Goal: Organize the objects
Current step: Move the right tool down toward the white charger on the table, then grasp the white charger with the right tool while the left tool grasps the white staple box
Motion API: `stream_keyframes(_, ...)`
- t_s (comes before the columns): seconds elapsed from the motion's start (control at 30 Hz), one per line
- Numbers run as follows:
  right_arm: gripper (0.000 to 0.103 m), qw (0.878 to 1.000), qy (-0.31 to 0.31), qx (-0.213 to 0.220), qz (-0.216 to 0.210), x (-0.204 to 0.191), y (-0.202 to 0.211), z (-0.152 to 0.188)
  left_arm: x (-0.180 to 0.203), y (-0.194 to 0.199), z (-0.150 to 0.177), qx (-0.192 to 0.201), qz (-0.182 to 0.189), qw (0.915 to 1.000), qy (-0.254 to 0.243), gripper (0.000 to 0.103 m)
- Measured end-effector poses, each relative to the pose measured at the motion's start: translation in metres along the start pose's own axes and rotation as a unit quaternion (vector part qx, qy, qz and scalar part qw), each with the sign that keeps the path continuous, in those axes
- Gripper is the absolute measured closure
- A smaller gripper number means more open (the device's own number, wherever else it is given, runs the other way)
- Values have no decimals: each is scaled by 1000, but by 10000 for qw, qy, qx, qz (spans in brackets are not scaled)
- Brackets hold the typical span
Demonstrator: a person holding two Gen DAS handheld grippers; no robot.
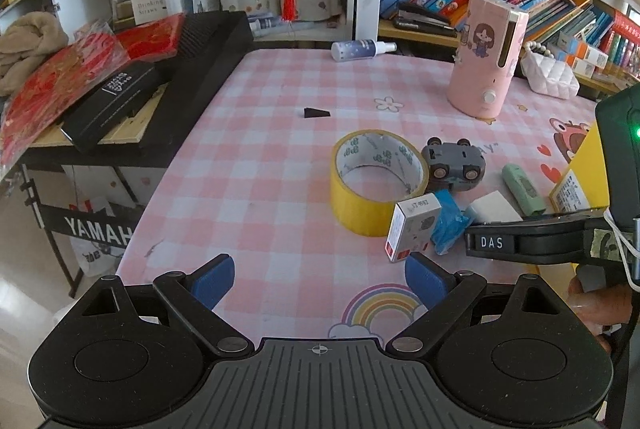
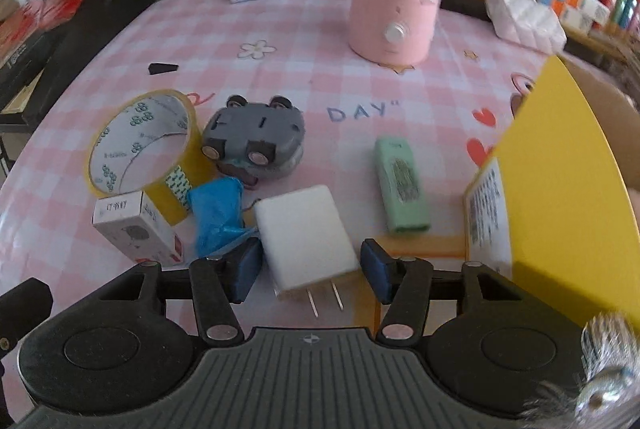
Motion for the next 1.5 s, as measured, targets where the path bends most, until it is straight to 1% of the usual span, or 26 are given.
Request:
stream_keyframes(0.07, 55, 10000, 89, 26, -31, 0, -1, -1, 1, -2, -1, -14, 18, 10000, -4, 10)
stream_keyframes(0.1, 58, 9999, 84, 27, -57, 1, -1, -2, 2, -3, -2, -13, 28, 10000, -5, 10)
stream_keyframes(0.2, 62, 9997, -50, 79, -211, 5, 7, -5, 7, -6, -5, -21, 62, 10000, -16, 10)
stream_keyframes(0.37, 62, 9976, -72, 571, -374, 12, 38, -13, 20, -13, -7, -22, 234, 9997, -103, 10)
stream_keyframes(0.4, 62, 9971, -108, 641, -404, 13, 43, -15, 24, -15, -8, -18, 271, 9995, -130, 11)
stream_keyframes(0.43, 62, 9964, -155, 702, -455, 15, 49, -17, 27, -16, -8, -15, 304, 9994, -154, 15)
stream_keyframes(0.5, 62, 9950, -206, 802, -551, 18, 59, -20, 33, -19, -10, -2, 359, 9991, -212, 17)
stream_keyframes(0.6, 62, 9920, -186, 1066, -646, 20, 77, -25, 41, -23, -11, 11, 421, 9988, -265, 21)
stream_keyframes(0.67, 62, 9898, -158, 1254, -662, 22, 88, -28, 45, -26, -12, -9, 470, 9985, -287, 22)
stream_keyframes(0.77, 62, 9872, -156, 1425, -695, 28, 99, -31, 52, -30, -13, -39, 525, 9981, -315, 22)
stream_keyframes(0.83, 62, 9864, -133, 1486, -694, 30, 104, -31, 56, -33, -12, -73, 540, 9978, -382, 28)
stream_keyframes(0.93, 62, 9866, -117, 1451, -732, 31, 103, -31, 60, -41, -11, -191, 554, 9974, -430, 34)
stream_keyframes(1.0, 62, 9872, -111, 1403, -752, 31, 101, -31, 60, -47, -12, -259, 513, 9977, -370, 38)
stream_keyframes(1.03, 62, 9873, -103, 1397, -751, 31, 101, -31, 58, -49, -13, -262, 486, 9980, -320, 41)
stream_keyframes(1.2, 62, 9880, -113, 1359, -726, 33, 99, -31, 53, -57, -22, -219, 363, 9991, -81, 48)
stream_keyframes(1.27, 62, 9882, -72, 1346, -728, 33, 99, -30, 53, -61, -24, -212, 373, 9991, -34, 54)
stream_keyframes(1.3, 62, 9883, -56, 1341, -730, 32, 99, -29, 54, -64, -25, -232, 391, 9990, -34, 61)
stream_keyframes(1.33, 62, 9884, -36, 1332, -732, 32, 99, -29, 53, -66, -25, -265, 408, 9988, -27, 70)
stream_keyframes(1.37, 62, 9885, -20, 1320, -731, 32, 99, -28, 53, -67, -25, -292, 474, 9984, -7, 73)
stream_keyframes(1.5, 62, 9897, -28, 1238, -718, 31, 97, -26, 47, -58, -21, -211, 488, 9986, 24, 73)
Point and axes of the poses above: each gripper's, at about its wrist camera, not at the fingertips, and y roughly against the way its jaws point, x to its right, z to its underside, the point moved 2 cm from there along -y, roughly the way its jaws point, and after that the axes turned 8 degrees about -y, right-handed, at the moved point
